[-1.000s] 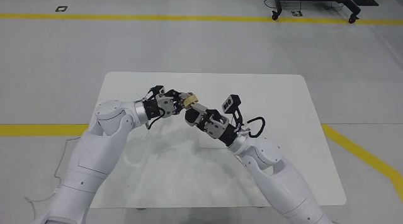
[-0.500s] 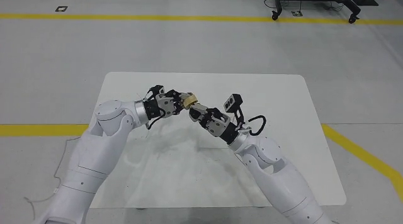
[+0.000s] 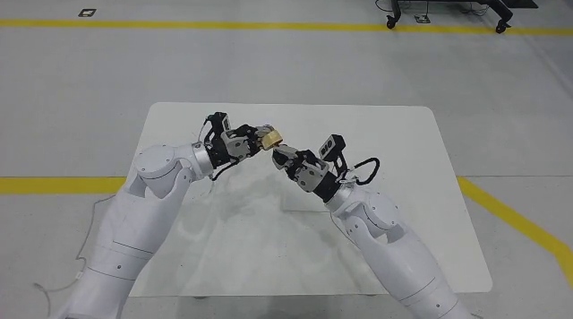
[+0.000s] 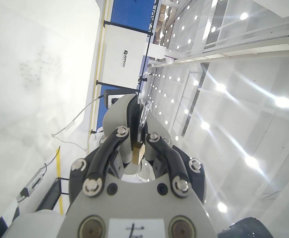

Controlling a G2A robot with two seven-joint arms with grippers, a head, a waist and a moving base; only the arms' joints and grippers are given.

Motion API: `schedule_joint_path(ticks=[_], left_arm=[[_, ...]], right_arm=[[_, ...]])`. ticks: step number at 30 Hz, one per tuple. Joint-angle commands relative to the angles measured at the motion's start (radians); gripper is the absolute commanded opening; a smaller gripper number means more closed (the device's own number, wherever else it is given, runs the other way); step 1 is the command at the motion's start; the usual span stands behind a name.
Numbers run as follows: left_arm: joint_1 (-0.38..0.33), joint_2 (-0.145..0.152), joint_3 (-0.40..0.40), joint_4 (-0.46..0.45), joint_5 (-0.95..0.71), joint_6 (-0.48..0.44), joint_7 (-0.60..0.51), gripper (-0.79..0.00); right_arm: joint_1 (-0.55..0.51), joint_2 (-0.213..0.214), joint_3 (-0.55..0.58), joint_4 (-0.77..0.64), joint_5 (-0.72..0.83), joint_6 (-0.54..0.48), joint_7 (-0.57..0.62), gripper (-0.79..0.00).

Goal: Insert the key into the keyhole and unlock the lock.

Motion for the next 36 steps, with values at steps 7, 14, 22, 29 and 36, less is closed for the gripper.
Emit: schedule_joint_path(ticks=[7, 14, 22, 29, 36], left_arm=[[0.022, 0.005, -0.005, -0.048, 0.12, -0.121, 0.037, -0.785], [0.039, 0.007, -0.014, -0.075, 0.194, -0.201, 0.068, -0.785], [0.052, 0.009, -0.019, -0.097, 0.273, -0.267, 0.096, -0.785], [0.061, 0.008, -0.021, -0.109, 0.317, -0.301, 0.119, -0.785], [0.061, 0.006, -0.024, -0.105, 0.29, -0.278, 0.106, -0.785]], right_arm=[[0.012, -0.007, 0.023, 0.037, 0.184, 0.066, 0.058, -0.785], [0.014, -0.01, 0.042, 0.056, 0.314, 0.142, 0.13, -0.785], [0.022, -0.01, 0.061, 0.084, 0.437, 0.24, 0.209, -0.785], [0.035, -0.012, 0.064, 0.107, 0.464, 0.27, 0.223, -0.785], [0.033, -0.006, 0.067, 0.077, 0.333, 0.203, 0.207, -0.499]])
